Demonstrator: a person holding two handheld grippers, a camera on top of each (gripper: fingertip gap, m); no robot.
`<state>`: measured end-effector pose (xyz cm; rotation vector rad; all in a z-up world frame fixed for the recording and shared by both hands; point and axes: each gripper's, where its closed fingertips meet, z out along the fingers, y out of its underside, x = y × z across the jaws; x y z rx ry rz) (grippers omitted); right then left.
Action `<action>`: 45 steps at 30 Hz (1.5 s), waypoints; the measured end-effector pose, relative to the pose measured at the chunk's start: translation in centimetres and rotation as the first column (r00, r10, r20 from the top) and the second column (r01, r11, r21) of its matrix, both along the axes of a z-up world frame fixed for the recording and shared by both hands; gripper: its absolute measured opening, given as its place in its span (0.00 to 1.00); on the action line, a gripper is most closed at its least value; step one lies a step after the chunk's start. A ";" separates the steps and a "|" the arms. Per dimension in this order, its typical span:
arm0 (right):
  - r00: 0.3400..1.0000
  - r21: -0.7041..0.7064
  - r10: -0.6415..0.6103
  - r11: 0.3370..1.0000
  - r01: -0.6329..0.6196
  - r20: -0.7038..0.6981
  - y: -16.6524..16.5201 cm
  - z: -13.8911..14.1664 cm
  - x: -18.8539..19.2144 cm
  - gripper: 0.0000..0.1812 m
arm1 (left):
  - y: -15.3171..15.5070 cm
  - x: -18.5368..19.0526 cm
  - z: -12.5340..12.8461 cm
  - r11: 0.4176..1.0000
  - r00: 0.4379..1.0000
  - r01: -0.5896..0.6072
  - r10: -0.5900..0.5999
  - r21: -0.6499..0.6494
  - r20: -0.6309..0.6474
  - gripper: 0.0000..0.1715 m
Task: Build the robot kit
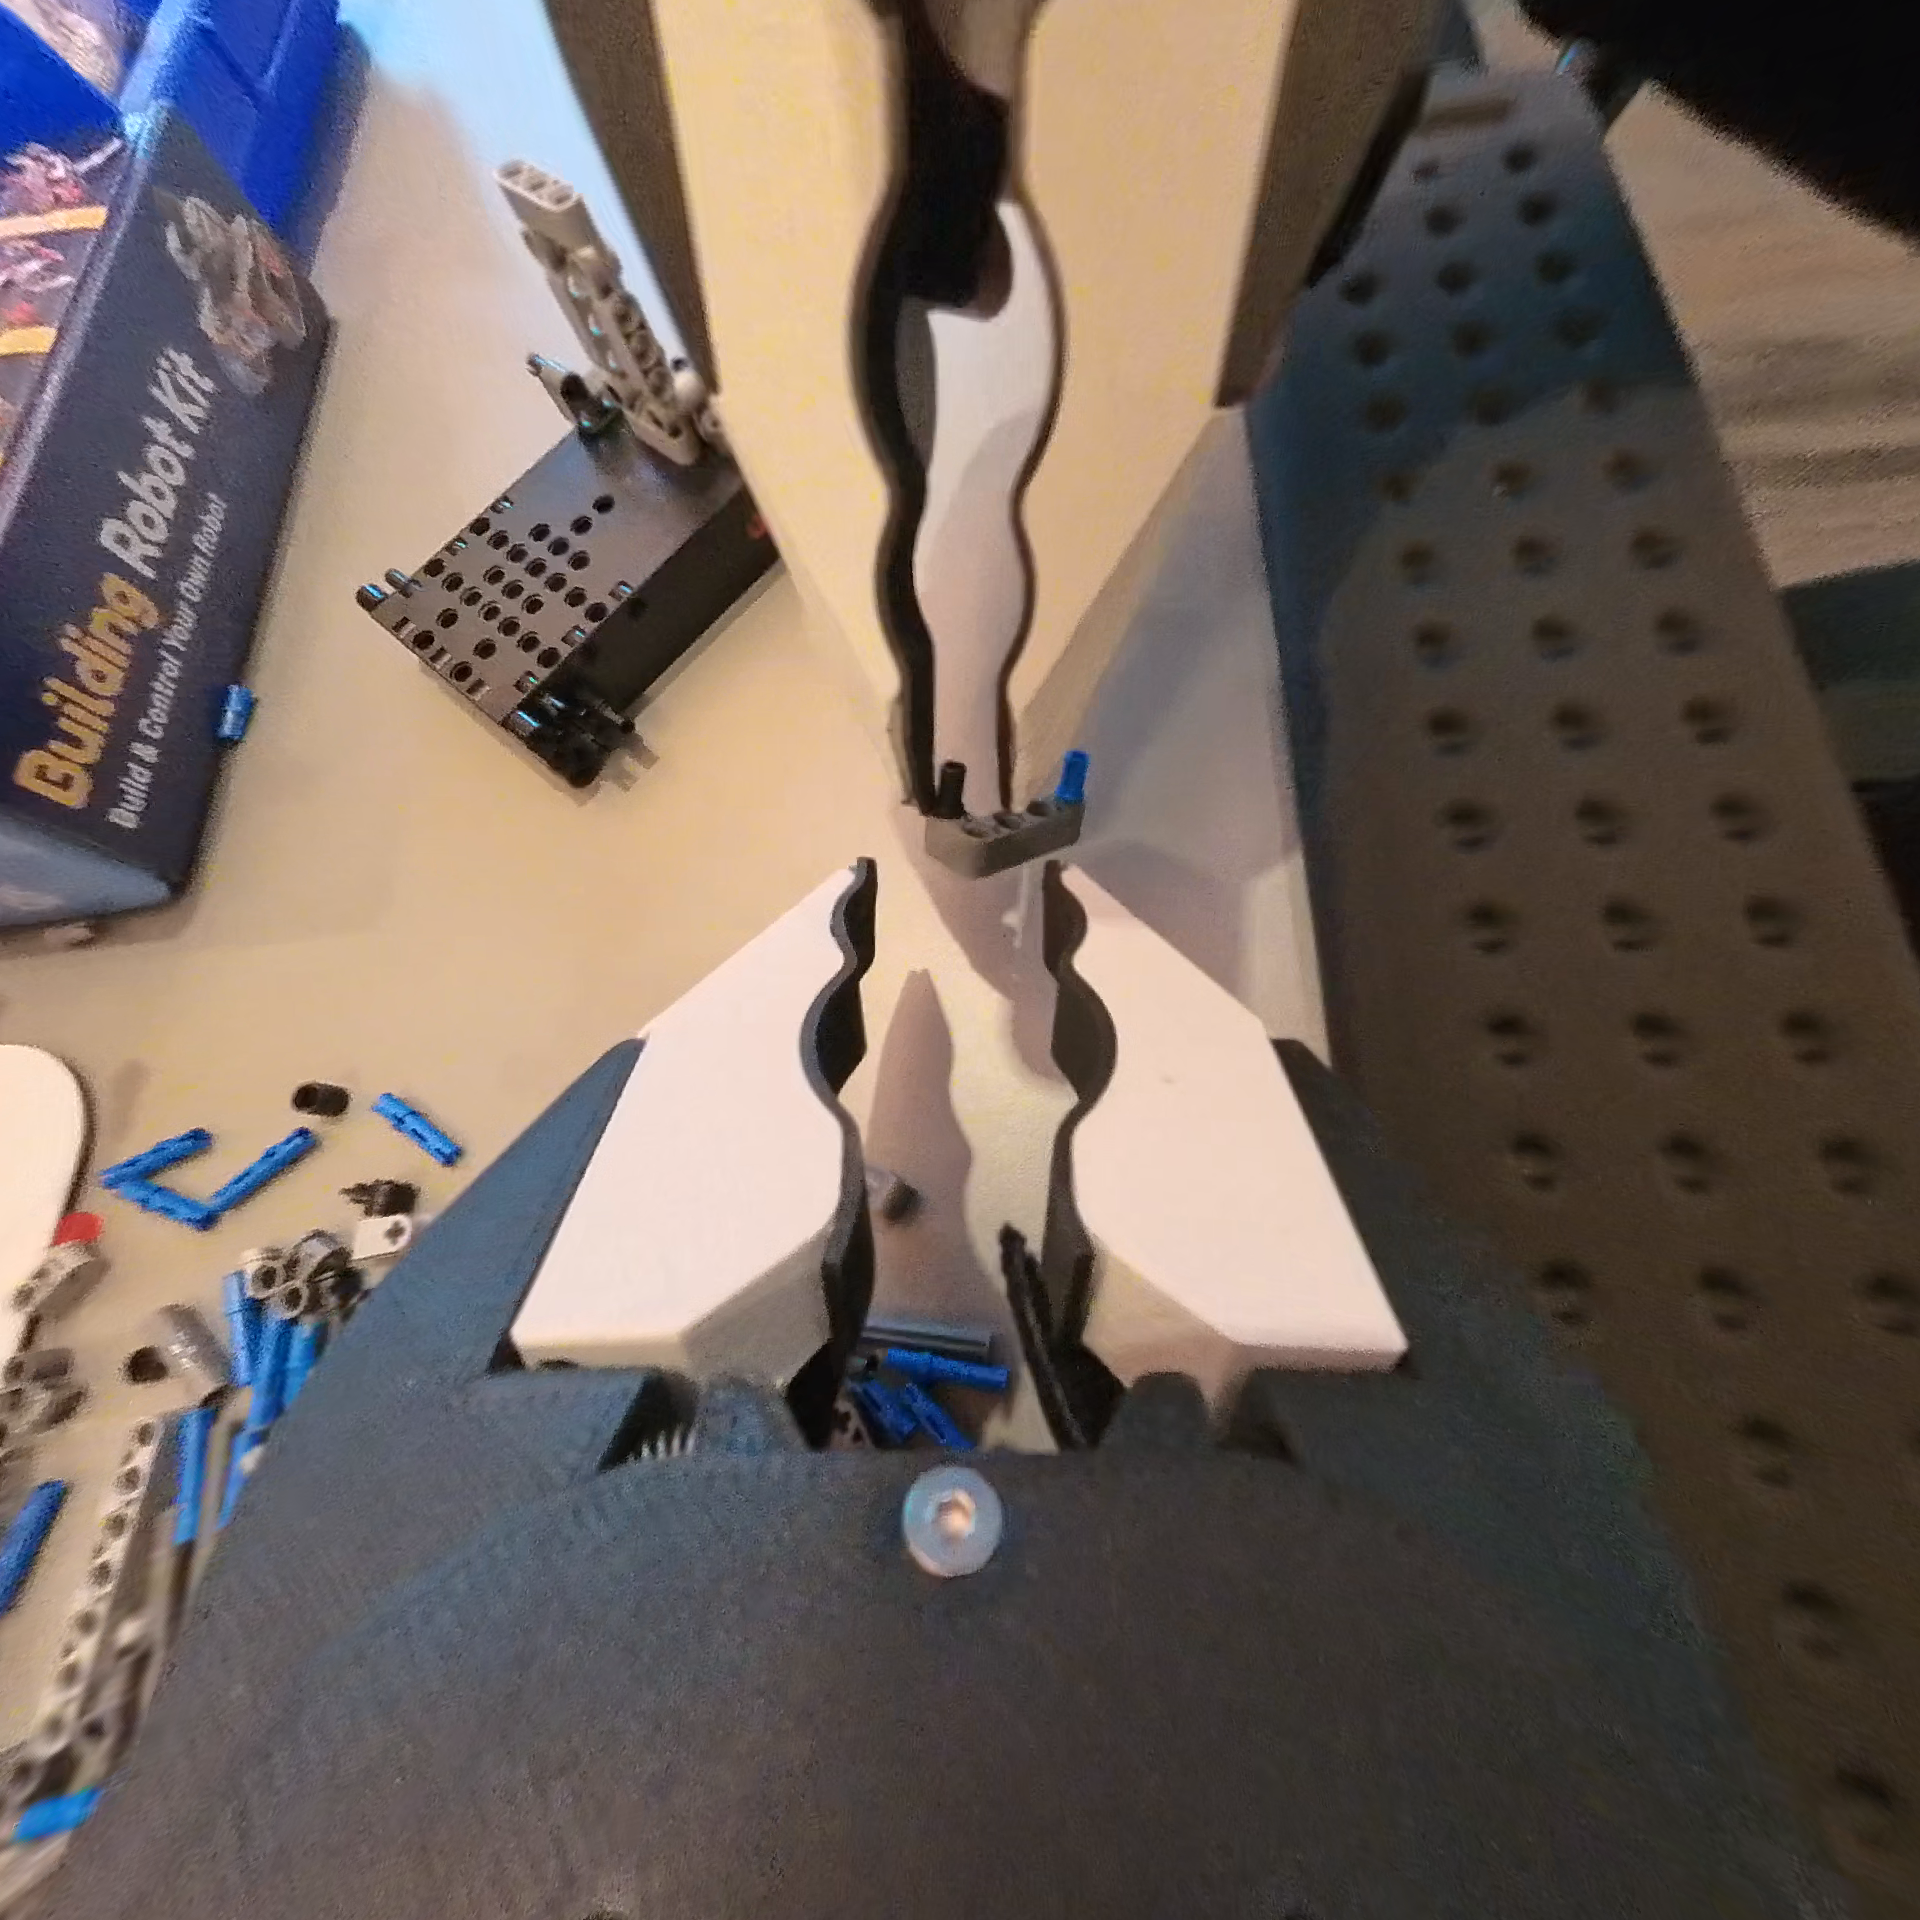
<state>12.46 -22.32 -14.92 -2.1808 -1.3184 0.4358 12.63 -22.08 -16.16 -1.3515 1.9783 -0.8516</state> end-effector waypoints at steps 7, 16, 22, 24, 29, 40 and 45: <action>0.998 0.125 0.057 0.991 -0.054 -0.022 0.2 2.0 -1.2 0.03 | -1.0 0.0 1.3 0.985 0.997 0.056 -0.047 -0.162 0.064 0.08; 0.995 0.152 -0.014 0.988 0.029 -0.100 0.9 4.5 -0.6 0.10 | -0.1 0.0 2.3 0.992 0.991 0.055 -0.040 -0.111 0.127 0.08; 0.986 0.114 -0.067 0.990 0.085 -0.154 0.5 3.8 -0.1 0.12 | -0.3 0.0 4.6 0.994 0.970 0.079 -0.060 -0.070 0.235 0.08; 0.984 0.117 -0.057 0.990 0.077 -0.168 0.4 3.5 -0.6 0.10 | -0.5 -0.1 5.3 0.994 0.961 0.094 -0.079 -0.046 0.265 0.08; 0.974 0.132 -0.051 0.988 0.081 -0.219 0.4 3.9 -1.5 0.05 | -0.3 -0.4 6.7 0.995 0.944 0.099 -0.088 -0.019 0.319 0.08; 0.970 0.235 -0.095 0.961 0.148 -0.225 0.8 5.5 -1.6 0.04 | -0.2 -0.8 8.0 0.992 0.922 0.118 -0.091 -0.047 0.377 0.08; 0.971 0.298 -0.137 0.935 0.191 -0.194 0.9 6.2 -1.5 0.04 | -0.2 -0.8 8.6 0.991 0.908 0.124 -0.092 -0.053 0.409 0.08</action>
